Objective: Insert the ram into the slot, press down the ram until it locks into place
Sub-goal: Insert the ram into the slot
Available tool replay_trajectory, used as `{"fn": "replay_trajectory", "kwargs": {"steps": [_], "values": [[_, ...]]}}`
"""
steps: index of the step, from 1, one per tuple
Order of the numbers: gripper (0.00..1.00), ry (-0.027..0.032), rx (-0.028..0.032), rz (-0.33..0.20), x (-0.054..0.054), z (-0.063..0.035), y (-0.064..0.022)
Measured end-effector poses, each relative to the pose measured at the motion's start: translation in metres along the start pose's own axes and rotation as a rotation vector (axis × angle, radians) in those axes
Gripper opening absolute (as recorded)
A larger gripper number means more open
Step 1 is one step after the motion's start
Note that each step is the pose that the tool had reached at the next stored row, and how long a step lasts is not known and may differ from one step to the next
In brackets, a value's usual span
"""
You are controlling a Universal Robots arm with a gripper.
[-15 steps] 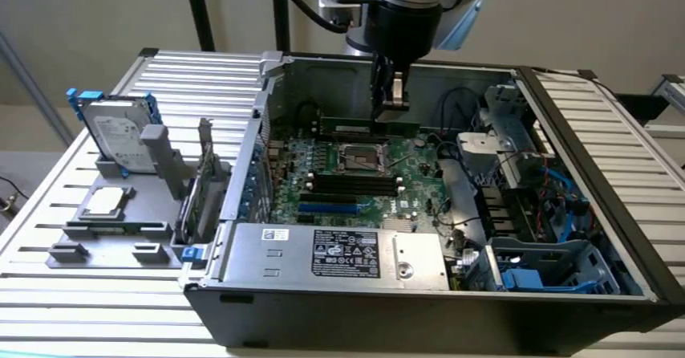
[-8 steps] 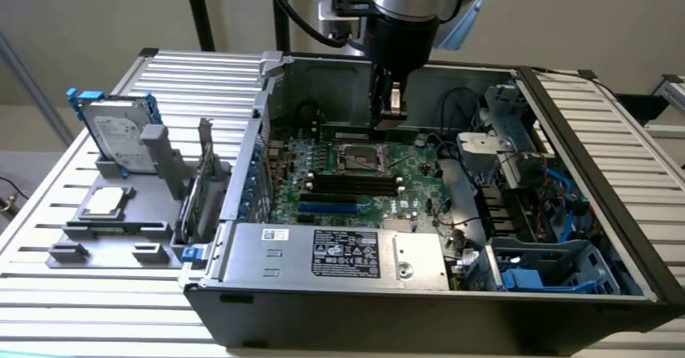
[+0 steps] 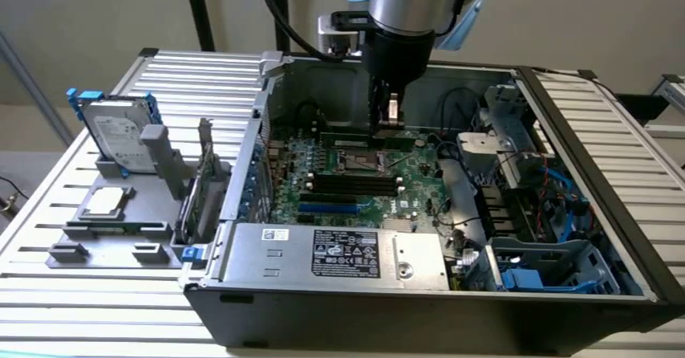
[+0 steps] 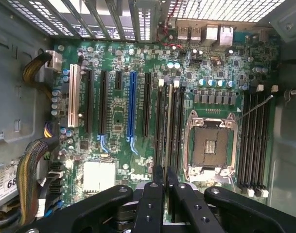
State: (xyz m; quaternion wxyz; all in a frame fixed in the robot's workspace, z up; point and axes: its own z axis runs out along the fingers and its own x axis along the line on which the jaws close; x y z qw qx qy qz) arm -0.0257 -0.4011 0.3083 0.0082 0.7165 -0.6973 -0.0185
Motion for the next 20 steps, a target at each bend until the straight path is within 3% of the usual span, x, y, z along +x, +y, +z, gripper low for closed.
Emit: {"fn": "replay_trajectory", "kwargs": {"steps": [20], "values": [[0.14,0.0,0.0,0.0,0.001,0.0364,-0.0013]]}}
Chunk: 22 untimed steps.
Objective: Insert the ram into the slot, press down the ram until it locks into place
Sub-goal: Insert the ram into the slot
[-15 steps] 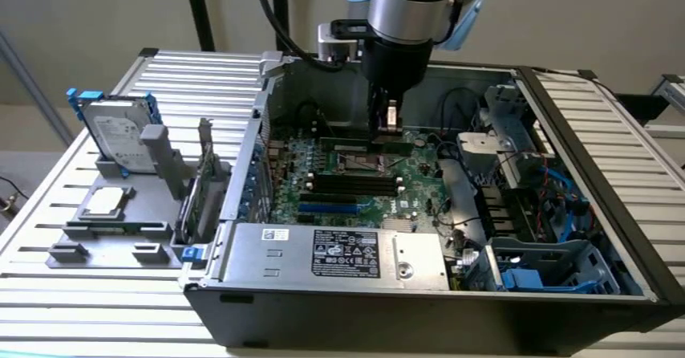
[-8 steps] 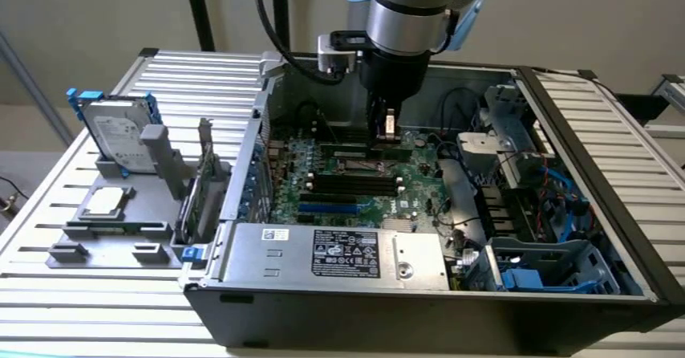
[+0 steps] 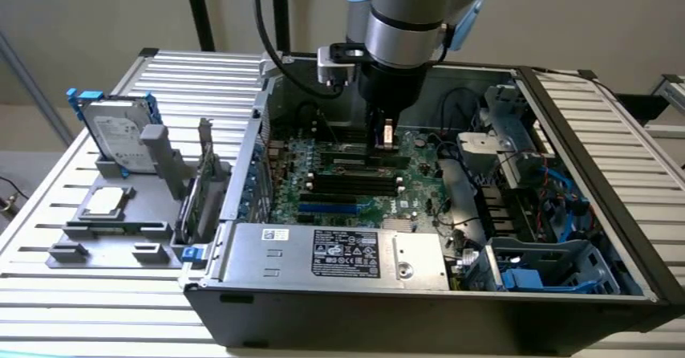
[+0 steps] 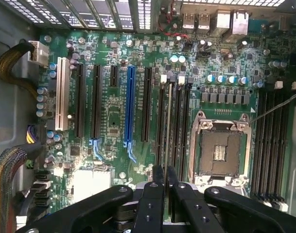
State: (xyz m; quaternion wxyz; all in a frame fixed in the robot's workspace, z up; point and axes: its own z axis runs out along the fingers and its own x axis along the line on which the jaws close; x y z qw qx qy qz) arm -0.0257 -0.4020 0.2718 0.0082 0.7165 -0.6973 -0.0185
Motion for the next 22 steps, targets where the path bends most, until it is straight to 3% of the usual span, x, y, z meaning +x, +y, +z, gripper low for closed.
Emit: {"fn": "replay_trajectory", "kwargs": {"steps": [9,17,22], "values": [[0.14,0.0,0.0,0.0,0.005,0.0162,0.0006],[0.14,0.0,0.002,0.0,0.006,0.0312,0.0097],[0.14,0.0002,0.0027,0.0,0.004,0.0352,0.0095]]}}
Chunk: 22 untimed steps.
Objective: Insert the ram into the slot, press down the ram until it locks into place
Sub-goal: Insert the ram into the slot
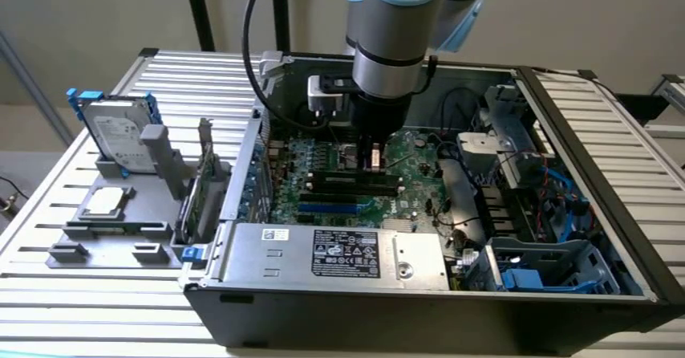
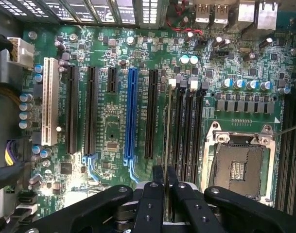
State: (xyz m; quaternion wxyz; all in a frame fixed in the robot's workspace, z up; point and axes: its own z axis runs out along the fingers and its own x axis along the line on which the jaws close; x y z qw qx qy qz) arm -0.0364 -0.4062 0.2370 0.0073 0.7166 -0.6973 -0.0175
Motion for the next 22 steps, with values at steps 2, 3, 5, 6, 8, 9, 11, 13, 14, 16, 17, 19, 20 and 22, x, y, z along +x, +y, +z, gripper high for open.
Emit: {"fn": "replay_trajectory", "kwargs": {"steps": [2,3,5,6,8,9,11,13,14,16,17,19,20,22], "values": [[0.14,-0.0002,0.0001,0.0,-0.0012,0.0005,-0.0001],[0.14,-0.0002,0.0001,0.0,-0.0019,0.0006,-0.0002],[0.14,-0.0001,0.0001,0.0,-0.0035,0.0011,-0.0003],[0.14,-0.0002,0.0003,0.0,-0.0037,0.0015,-0.0004],[0.14,0.0001,0.0003,0.0,-0.0037,0.0027,-0.0004],[0.14,0.0002,0.0003,0.0,-0.0037,0.0037,-0.0005],[0.14,0.0004,0.0004,0.0,-0.0037,0.0056,-0.0005],[0.14,0.0006,0.0004,0.0,-0.0037,0.0068,-0.0005],[0.14,0.0008,0.0003,0.0,-0.0036,0.0069,-0.0005],[0.14,0.0009,0.0003,0.0,-0.0036,0.007,-0.0005],[0.14,0.0007,0.0004,0.0,-0.0037,0.0071,-0.0006],[0.14,0.0006,0.0004,0.0,-0.0036,0.0072,-0.001],[0.14,0.0007,0.0004,0.0,-0.0036,0.0073,-0.0011],[0.14,0.0007,0.0005,0.0,-0.0036,0.0076,-0.0014]]}}
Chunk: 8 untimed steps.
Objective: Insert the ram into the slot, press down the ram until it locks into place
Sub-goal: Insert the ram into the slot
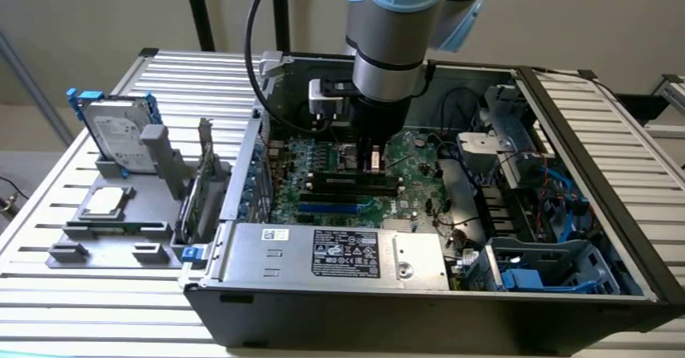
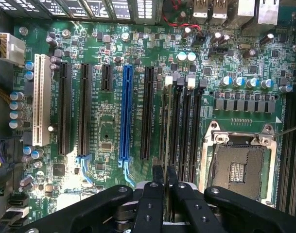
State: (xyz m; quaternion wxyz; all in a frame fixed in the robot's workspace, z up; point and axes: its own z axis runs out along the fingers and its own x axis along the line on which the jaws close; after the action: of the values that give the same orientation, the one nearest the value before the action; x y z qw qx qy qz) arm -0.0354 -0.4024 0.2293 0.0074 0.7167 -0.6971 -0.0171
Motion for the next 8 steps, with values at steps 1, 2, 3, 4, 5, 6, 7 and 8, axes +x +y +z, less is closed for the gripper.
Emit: {"fn": "replay_trajectory", "kwargs": {"steps": [1,2,3,4,5,6,7,8], "values": [[0.14,0.0,0.0,0.0,0.0,0.0002,-0.0002],[0.14,0.0002,0.0,0.0,0.0,0.0004,-0.0003],[0.14,0.0004,-0.0001,0.0,0.0,0.0007,-0.0003],[0.14,0.0006,0.0,-0.001,0.0,0.001,-0.0004],[0.14,0.0008,-0.0001,-0.001,0.0,0.0013,-0.0004],[0.14,0.0009,-0.0001,-0.001,0.0,0.0016,-0.0004],[0.14,0.001,-0.0001,-0.001,0.0,0.0019,-0.0004],[0.14,0.0012,-0.0001,-0.001,0.0,0.0022,-0.0004]]}}
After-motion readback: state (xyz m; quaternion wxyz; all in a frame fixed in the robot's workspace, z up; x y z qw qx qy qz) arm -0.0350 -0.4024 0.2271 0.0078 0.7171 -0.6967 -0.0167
